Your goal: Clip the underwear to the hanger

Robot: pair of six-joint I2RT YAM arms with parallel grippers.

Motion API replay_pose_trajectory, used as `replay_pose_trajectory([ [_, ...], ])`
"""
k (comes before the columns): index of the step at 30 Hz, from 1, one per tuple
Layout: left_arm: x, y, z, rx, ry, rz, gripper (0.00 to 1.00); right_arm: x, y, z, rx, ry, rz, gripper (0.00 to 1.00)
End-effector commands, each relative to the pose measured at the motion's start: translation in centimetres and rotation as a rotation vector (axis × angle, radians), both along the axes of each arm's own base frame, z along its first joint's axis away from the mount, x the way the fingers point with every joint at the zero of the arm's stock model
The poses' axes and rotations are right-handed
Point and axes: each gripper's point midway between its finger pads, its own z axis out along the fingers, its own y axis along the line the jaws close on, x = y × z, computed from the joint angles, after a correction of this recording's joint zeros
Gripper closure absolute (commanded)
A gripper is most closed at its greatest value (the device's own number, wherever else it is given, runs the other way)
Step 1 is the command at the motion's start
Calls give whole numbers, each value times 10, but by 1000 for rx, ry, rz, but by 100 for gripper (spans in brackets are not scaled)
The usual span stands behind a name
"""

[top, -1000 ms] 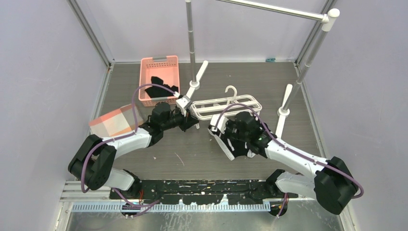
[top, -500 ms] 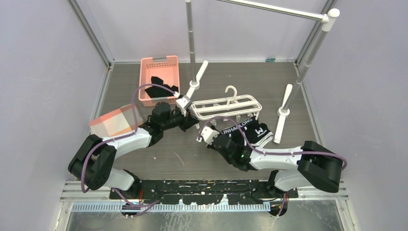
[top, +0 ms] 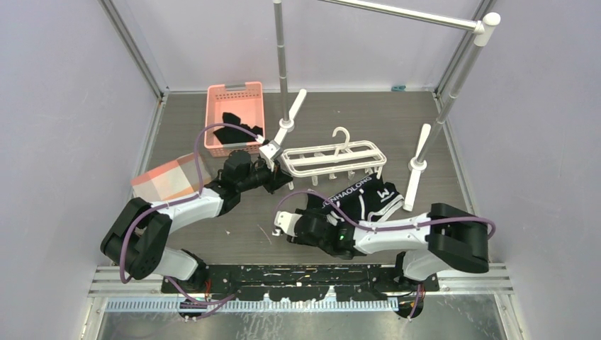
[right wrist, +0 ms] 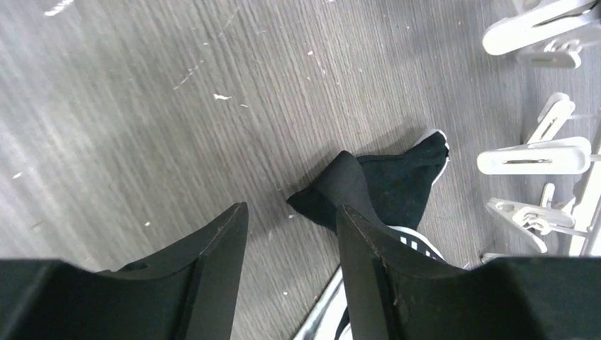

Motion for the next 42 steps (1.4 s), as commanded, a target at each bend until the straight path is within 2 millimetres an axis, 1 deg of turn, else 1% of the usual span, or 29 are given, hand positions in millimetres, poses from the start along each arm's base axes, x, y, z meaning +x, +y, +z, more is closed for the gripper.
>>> replay_pose_trajectory([
  [1, 7, -6, 31, -56, -89, -7, 100, -16, 16, 38, 116, 46, 119, 44],
  [5, 6, -7, 32, -57, -88, -12, 100, -13, 8, 75, 254, 68, 162, 43],
  [8, 6, -7, 32, -59, -89, -16, 100, 1, -2, 106, 378, 85, 188, 43],
  [10, 6, -7, 32, -60, -88, -15, 100, 10, -7, 116, 421, 101, 209, 43],
  [11, 6, -8, 32, -61, -89, -15, 100, 15, -9, 115, 423, 119, 221, 43],
  [15, 6, -8, 34, -65, -90, -17, 100, 30, -11, 103, 396, 222, 268, 44],
  [16, 6, -8, 33, -63, -88, -17, 100, 34, -13, 94, 367, 246, 268, 44],
  [22, 5, -7, 33, -59, -90, -16, 100, 61, -18, 73, 285, 333, 273, 46],
  [28, 5, -6, 30, -52, -90, -14, 100, 74, -26, 40, 168, 402, 258, 47],
  [30, 6, -6, 30, -51, -90, -14, 100, 78, -28, 34, 144, 400, 248, 48],
  [35, 6, -7, 29, -50, -88, -16, 100, 84, -37, 20, 79, 397, 224, 50],
  [40, 6, -6, 28, -48, -87, -15, 100, 81, -51, 5, 9, 406, 210, 51],
  [42, 6, -7, 27, -49, -87, -16, 100, 79, -54, 4, -4, 410, 208, 51],
])
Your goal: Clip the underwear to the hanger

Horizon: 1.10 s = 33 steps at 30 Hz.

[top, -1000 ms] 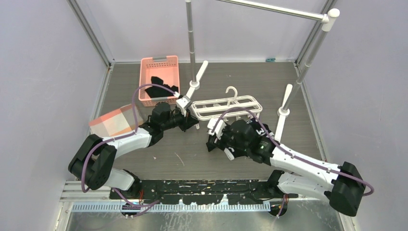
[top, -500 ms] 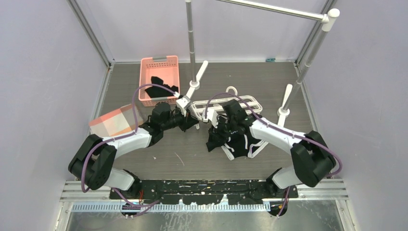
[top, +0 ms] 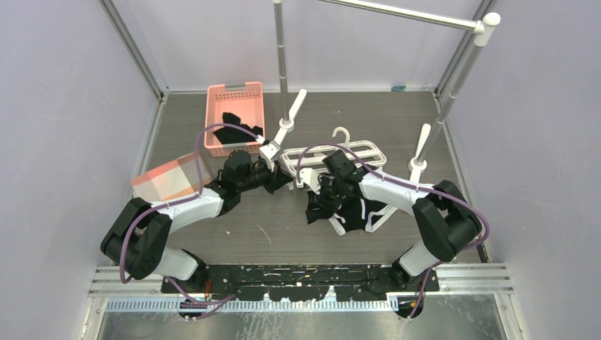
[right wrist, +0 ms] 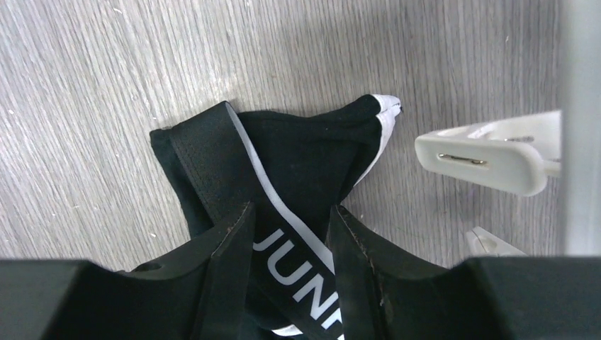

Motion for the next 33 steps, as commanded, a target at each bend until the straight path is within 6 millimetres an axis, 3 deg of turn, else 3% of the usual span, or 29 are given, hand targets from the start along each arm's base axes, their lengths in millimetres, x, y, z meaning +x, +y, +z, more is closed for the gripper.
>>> replay_pose_trajectory([
  [1, 6, -7, 28, -52, -86, -14, 100, 7, -4, 7, -27, -46, 14, 51],
  [8, 7, -8, 28, -52, -86, -15, 100, 7, 8, 41, 56, -76, 41, 46],
  [11, 7, -8, 28, -53, -84, -15, 100, 6, 9, 46, 51, -61, 58, 43],
  [33, 7, -7, 28, -46, -86, -15, 100, -5, -6, -2, -100, 90, 79, 39],
])
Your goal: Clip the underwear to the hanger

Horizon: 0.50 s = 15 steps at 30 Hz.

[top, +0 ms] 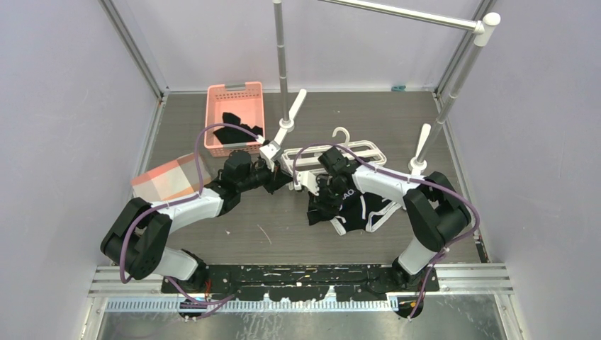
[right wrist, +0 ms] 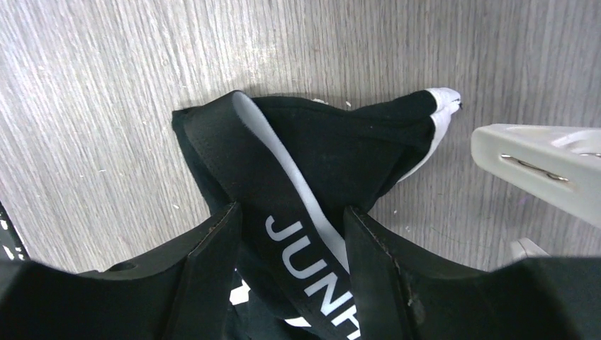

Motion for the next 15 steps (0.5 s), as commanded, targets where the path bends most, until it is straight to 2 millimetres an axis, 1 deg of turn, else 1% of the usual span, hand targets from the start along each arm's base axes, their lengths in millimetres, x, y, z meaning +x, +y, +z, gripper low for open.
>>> replay_pose_trajectory([
  [1, 7, -7, 28, -49, -86, -15, 100, 11, 1, 3, -13, -33, 8, 39],
  [5, 7, -7, 28, -47, -87, -14, 100, 13, -5, -5, -49, -41, 4, 39],
  [9, 7, -7, 29, -46, -89, -13, 100, 11, -5, -9, -53, -30, 9, 39],
  [10, 8, -7, 29, -46, -89, -12, 100, 11, -5, -10, -53, -28, 9, 40],
  [11, 7, -7, 30, -47, -90, -14, 100, 11, -5, -9, -53, -29, 8, 45],
  [12, 7, -7, 30, -47, -89, -15, 100, 11, -5, -9, -52, -30, 7, 53],
  [15, 8, -7, 29, -44, -91, -13, 100, 12, -2, -2, -30, -44, 6, 70],
])
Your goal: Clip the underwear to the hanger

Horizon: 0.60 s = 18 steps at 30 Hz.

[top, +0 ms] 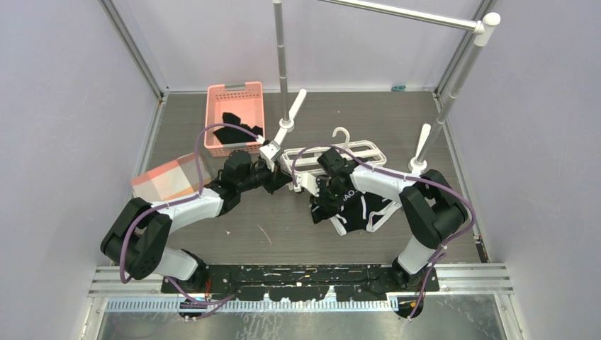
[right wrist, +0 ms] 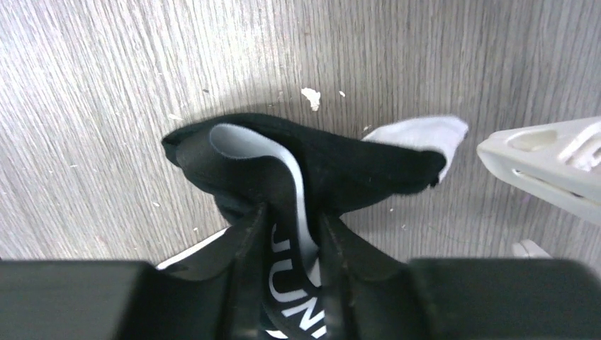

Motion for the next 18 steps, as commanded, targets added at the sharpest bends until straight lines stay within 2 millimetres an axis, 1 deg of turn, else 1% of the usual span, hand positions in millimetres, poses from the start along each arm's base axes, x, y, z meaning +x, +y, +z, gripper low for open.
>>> replay_pose_trajectory([
  [1, 8, -7, 30, -46, -90, -13, 100, 8, 8, 17, 47, -45, 1, 75],
  [2, 8, -7, 29, -45, -89, -13, 100, 9, 10, 23, 68, -58, -5, 81],
  [3, 8, -7, 29, -45, -89, -13, 100, 12, 14, 30, 96, -79, -21, 90],
  [4, 8, -7, 29, -44, -88, -14, 100, 15, 18, 39, 126, -103, -35, 96],
  [5, 8, -7, 29, -46, -89, -12, 100, 16, 21, 49, 159, -128, -37, 99],
  [10, 8, -7, 30, -48, -89, -13, 100, 21, 36, 103, 364, -302, -46, 99],
  [12, 8, -7, 30, -49, -90, -12, 100, 25, 39, 120, 442, -374, -69, 99],
  [14, 8, -7, 30, -52, -91, -12, 100, 29, 43, 128, 510, -452, -108, 99],
  [15, 8, -8, 31, -53, -91, -12, 100, 29, 43, 128, 524, -491, -119, 99],
  [16, 9, -7, 31, -53, -92, -10, 100, 29, 44, 126, 527, -529, -124, 98],
  [18, 8, -7, 31, -54, -91, -9, 100, 27, 45, 114, 496, -570, -117, 92],
])
